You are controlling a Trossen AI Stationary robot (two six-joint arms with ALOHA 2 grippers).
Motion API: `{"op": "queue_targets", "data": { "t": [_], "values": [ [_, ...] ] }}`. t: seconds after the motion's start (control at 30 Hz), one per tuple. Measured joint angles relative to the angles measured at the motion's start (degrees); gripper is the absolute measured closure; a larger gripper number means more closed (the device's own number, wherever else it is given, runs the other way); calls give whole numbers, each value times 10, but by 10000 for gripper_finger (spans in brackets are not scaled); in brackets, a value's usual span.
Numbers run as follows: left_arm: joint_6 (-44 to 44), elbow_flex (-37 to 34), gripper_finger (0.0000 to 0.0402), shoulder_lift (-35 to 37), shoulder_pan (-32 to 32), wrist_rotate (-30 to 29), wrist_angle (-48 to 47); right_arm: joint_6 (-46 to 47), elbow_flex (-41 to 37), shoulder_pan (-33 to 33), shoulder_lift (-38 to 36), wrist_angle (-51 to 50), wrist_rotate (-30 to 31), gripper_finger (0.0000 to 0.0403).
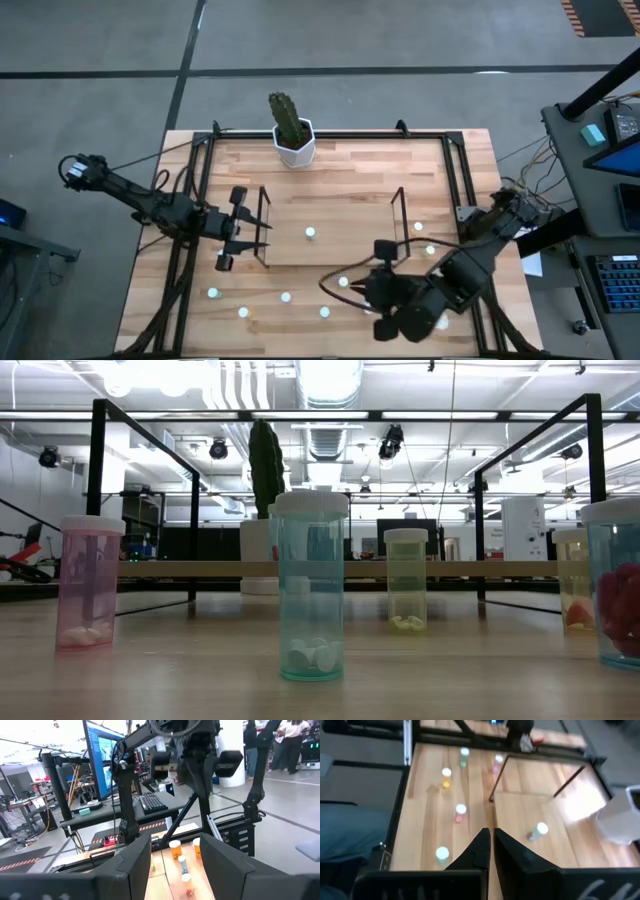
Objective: Pick and place medicine bottles onto shelf by color
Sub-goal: Put the yellow pill bottle on the shelf
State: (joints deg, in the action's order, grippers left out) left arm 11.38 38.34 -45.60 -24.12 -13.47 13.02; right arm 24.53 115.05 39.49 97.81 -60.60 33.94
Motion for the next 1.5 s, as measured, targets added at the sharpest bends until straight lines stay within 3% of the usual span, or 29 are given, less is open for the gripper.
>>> {"op": "queue_targets", "data": {
  "t": [0.17,0.47,0.67,0.83,1.13,1.5],
  "values": [
    [-5,-16,249,34,0,0,-1,25,33,-31,30,-24,-59,344],
    [-5,-23,249,66,0,0,-15,26,53,-64,77,-85,-65,226],
    [-1,-23,249,68,0,0,-19,25,51,-93,122,-101,-108,180],
    [12,-22,249,77,0,0,-21,18,51,-116,162,-120,-173,160],
    [11,-22,249,89,0,0,-32,-15,37,-124,205,-137,-222,150],
    [11,-22,249,90,0,0,-33,-21,-107,-124,168,-7,-225,156]
  ]
}}
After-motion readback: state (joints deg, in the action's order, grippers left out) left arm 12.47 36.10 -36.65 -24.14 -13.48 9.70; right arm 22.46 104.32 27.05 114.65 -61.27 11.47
